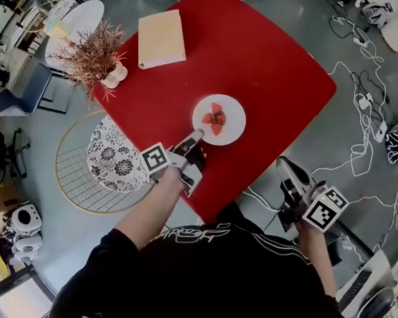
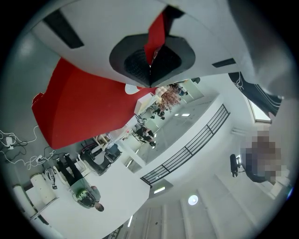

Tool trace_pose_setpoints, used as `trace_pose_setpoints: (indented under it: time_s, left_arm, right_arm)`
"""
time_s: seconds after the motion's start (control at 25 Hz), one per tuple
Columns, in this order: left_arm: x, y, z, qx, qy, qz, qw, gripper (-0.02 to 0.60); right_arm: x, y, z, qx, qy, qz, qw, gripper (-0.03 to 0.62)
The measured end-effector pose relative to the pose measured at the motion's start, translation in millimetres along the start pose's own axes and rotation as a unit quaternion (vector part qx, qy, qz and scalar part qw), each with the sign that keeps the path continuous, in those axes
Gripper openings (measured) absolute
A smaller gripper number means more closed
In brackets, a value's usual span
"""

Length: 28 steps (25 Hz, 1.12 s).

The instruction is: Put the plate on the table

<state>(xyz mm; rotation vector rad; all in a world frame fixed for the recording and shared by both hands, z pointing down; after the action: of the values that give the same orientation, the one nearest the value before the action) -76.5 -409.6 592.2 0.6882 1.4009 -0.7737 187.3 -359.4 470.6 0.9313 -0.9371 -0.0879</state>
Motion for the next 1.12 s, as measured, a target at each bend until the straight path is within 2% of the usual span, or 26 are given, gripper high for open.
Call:
trace_pose_setpoints:
  time_s: [0.28,0.76,0.92,1.04,1.12]
  left_arm:
    - [-7,-1,2,0.002,-0.059,-0.003,0.9982,0.018]
    - [-7,-2,5,0.003,-0.078,0.008,0.9969,0.020]
    - [-2,0,9,-0.006,-0.068,0.016,0.9975,0.113]
    - [1,2,9,-0.010,-0.066,0.015,0.9977,0.154]
    - [2,2,9,-0.014,-0.068,0.019,0.9974,0.159]
  right_arm:
    - [8,4,2,0.002,0.000,0.014,1.000,0.008]
    - [11,8,-3,0.008,0.000,0.027,1.000,0.008]
    - [11,9,-5,0.009,-0.001,0.032,0.999,0.008]
    - [11,10,-7,0.011,-0.002,0.038,0.999,0.008]
    - [12,13,-7,0.009,-0.002,0.044,0.999,0.008]
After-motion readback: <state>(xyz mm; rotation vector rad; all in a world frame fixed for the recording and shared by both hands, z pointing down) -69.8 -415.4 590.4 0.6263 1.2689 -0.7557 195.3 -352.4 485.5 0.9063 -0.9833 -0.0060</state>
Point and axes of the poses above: the fingertips, and each gripper's own axes: z forward along the fingers, x to its right, y out of its underside, the point moved 4 cm from there along -z, backward along the fingers, and after that the axes turned 4 degrees about y, right-handed, at the moved point
